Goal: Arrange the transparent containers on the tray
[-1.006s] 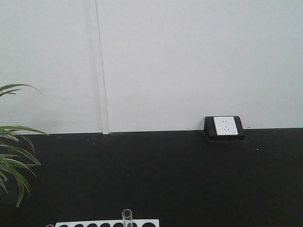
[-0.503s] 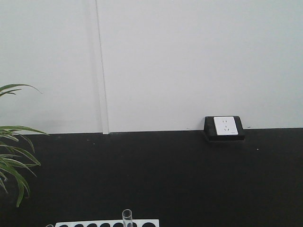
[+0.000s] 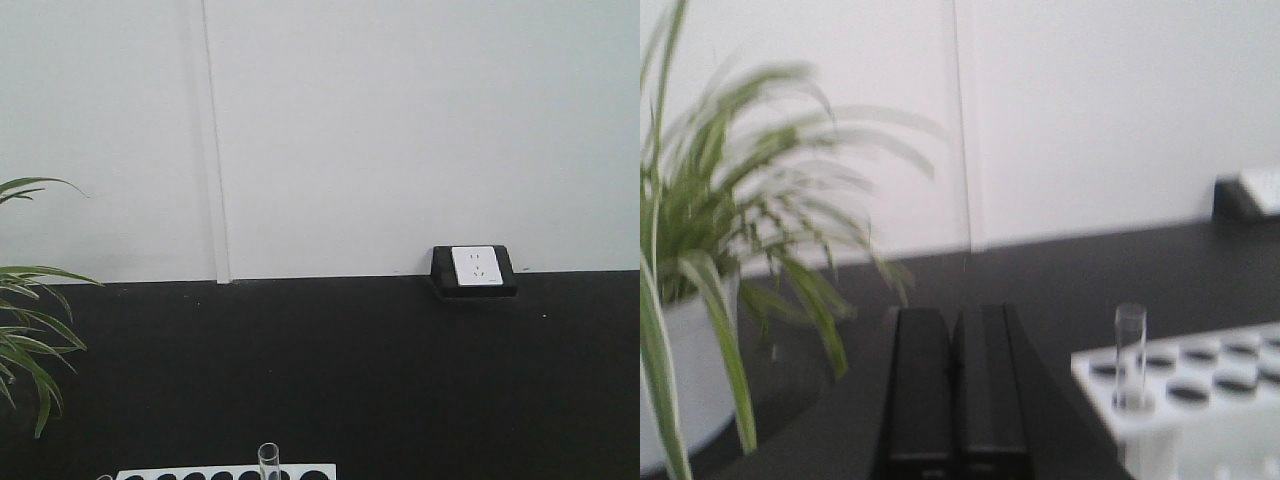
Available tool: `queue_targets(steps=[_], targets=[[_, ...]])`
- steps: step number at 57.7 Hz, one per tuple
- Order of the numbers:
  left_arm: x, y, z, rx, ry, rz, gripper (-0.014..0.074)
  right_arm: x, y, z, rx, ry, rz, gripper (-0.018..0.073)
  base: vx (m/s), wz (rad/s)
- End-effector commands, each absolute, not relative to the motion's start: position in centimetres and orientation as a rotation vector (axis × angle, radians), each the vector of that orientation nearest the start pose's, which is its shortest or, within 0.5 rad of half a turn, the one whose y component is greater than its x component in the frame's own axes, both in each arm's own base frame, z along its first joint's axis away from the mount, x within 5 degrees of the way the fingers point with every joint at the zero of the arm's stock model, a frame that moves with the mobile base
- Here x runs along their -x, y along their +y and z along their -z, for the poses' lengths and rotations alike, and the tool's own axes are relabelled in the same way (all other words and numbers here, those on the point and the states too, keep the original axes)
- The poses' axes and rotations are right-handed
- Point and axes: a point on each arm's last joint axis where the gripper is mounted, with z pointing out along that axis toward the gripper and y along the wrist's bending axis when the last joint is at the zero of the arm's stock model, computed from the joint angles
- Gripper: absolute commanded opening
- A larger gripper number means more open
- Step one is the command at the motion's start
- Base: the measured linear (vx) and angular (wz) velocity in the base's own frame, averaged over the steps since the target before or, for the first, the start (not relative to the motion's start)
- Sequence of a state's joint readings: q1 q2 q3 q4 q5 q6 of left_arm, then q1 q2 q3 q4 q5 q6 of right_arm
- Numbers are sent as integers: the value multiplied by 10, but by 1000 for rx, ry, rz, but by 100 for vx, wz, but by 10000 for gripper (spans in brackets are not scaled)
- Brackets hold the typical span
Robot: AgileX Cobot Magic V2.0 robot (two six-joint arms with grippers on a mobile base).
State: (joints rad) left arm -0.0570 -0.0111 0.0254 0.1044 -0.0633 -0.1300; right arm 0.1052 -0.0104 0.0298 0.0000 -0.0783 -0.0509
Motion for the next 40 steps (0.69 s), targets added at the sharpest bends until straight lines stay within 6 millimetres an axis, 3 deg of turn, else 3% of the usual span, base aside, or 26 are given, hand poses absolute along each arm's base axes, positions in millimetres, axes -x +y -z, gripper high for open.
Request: queue_targets(steps=[1, 5, 13, 17, 22, 30, 40], targets=[[-50, -5, -228, -25, 1258, 100, 2, -50, 5, -235, 85, 1253, -55, -11, 0, 0], [-46, -4, -245, -19, 1244, 102, 2, -45, 4, -255, 80, 1219, -58, -11, 0, 0], [-38, -3, -308, -22, 1202, 82, 2, -37, 4, -325, 83, 1162, -51, -11, 0, 0], [-44, -3, -337, -30, 1199, 71, 2, -44, 4, -357, 84, 1153, -49, -11, 0, -1], [-60, -4, -365, -42, 1218, 56, 2, -72, 7, -384, 85, 1195, -51, -11, 0, 0], [-103, -7, -392, -43, 1300, 57, 2, -120, 12, -408, 81, 1247, -58, -11, 0, 0], [-137, -9, -387, -45, 1397, 58, 4, -163, 16, -402, 83, 1340, -59, -11, 0, 0]])
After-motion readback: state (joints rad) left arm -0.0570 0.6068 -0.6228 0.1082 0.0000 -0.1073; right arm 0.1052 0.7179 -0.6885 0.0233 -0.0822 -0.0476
